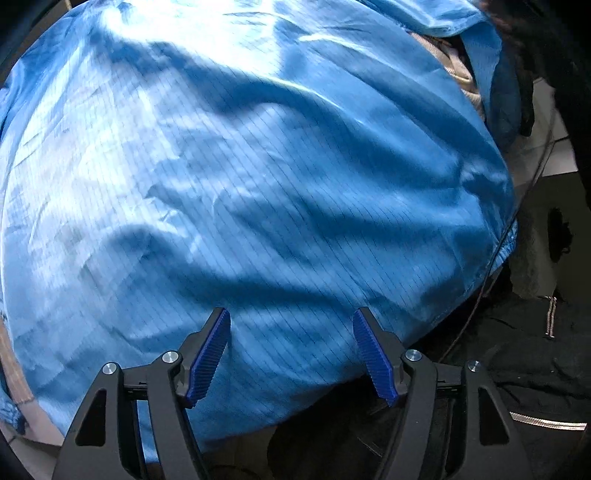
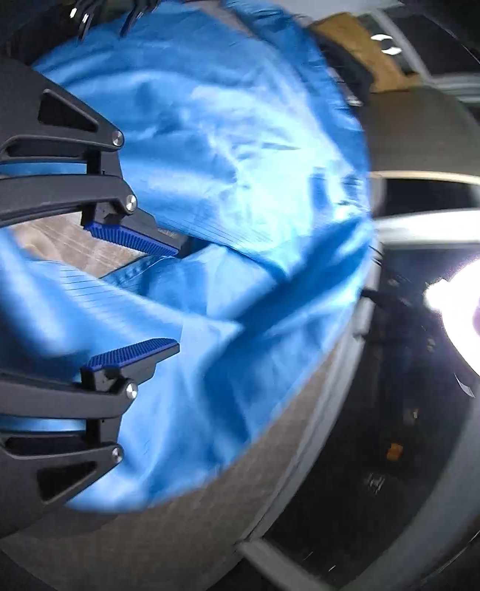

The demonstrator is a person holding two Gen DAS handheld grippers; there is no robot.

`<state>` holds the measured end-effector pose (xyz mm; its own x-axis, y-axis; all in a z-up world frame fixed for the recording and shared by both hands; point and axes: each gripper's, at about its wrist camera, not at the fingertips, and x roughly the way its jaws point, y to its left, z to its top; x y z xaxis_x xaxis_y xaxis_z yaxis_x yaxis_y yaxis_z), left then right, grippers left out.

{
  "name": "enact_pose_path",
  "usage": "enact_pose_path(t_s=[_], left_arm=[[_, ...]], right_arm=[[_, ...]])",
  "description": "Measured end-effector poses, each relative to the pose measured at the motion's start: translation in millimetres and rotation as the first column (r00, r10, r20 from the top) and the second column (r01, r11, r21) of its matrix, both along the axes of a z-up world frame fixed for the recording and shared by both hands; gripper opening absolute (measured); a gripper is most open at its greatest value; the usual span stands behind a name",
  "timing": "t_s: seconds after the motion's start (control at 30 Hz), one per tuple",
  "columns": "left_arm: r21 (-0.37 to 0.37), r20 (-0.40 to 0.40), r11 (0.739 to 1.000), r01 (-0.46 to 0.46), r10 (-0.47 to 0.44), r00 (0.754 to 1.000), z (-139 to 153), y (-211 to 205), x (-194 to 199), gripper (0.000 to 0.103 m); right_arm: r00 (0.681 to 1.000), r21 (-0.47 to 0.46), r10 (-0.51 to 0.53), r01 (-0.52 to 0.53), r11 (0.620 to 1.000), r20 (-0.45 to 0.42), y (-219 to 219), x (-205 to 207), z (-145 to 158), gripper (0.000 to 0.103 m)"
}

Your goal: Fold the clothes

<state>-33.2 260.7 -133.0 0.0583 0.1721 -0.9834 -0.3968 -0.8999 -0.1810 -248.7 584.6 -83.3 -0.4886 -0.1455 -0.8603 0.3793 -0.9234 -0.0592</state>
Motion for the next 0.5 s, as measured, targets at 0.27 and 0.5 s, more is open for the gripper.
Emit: enact_pose_path(t_s=[0.27,0.5], left_arm=[[-0.003,0.009,0.997,-0.077,0.077,0.997,-2,-9,12,0.067],[0.014,0.022,0.996,-0.090,0.090,0.996,-8,-1,15,0.070]], right_arm=[[0.980,0.074,0.090,-0.105,0.992,0.180,-28,-55,-78,0.046],[0.992,0.174,-0.060,0.040,0.984,0.112,9,-80,-56,0.002]])
